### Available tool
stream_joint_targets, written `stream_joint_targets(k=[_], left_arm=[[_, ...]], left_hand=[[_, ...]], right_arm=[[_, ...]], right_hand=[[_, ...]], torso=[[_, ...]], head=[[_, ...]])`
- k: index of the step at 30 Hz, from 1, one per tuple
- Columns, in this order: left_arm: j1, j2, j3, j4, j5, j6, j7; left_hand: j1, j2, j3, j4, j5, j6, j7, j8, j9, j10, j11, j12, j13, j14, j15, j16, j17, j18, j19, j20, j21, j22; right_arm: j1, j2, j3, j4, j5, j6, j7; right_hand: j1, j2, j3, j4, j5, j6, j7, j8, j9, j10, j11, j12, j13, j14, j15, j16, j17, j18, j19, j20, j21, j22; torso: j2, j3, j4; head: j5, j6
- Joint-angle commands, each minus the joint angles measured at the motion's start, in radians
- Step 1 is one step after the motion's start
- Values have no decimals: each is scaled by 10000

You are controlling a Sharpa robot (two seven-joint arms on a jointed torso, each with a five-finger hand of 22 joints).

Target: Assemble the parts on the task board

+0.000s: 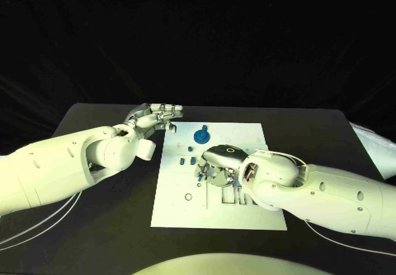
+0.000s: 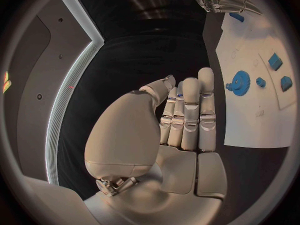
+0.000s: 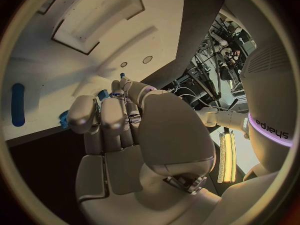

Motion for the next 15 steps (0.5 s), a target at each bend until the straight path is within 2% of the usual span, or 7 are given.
stream_joint_targets(k=[1,15], left_arm=[[0,22,7,17,46,210,20],[-10,30,7,-10,46,244,-19]], left_hand=[[5,119,4,-56,41,-41,37,3,-15,-46,6,60,7,-45,-6,-52,-9,110,30,-6,-64,-8],[8,122,-1,-65,53,-52,43,1,-16,-60,11,67,5,-49,-4,-51,-18,110,31,-5,-69,-13]], right_arm=[[-25,28,-4,-11,-158,289,168],[-45,51,-16,-48,-229,559,174]], right_hand=[[-94,15,53,20,-1,-13,48,33,11,-53,-12,-64,-9,183,-23,37,-5,-95,16,14,6,-10],[-106,14,52,19,-4,-13,49,33,12,-55,-11,-67,-8,184,-21,48,8,-96,17,15,9,-5]], torso=[[-5,9,-5],[-5,12,0]], head=[[22,-27],[48,-95]])
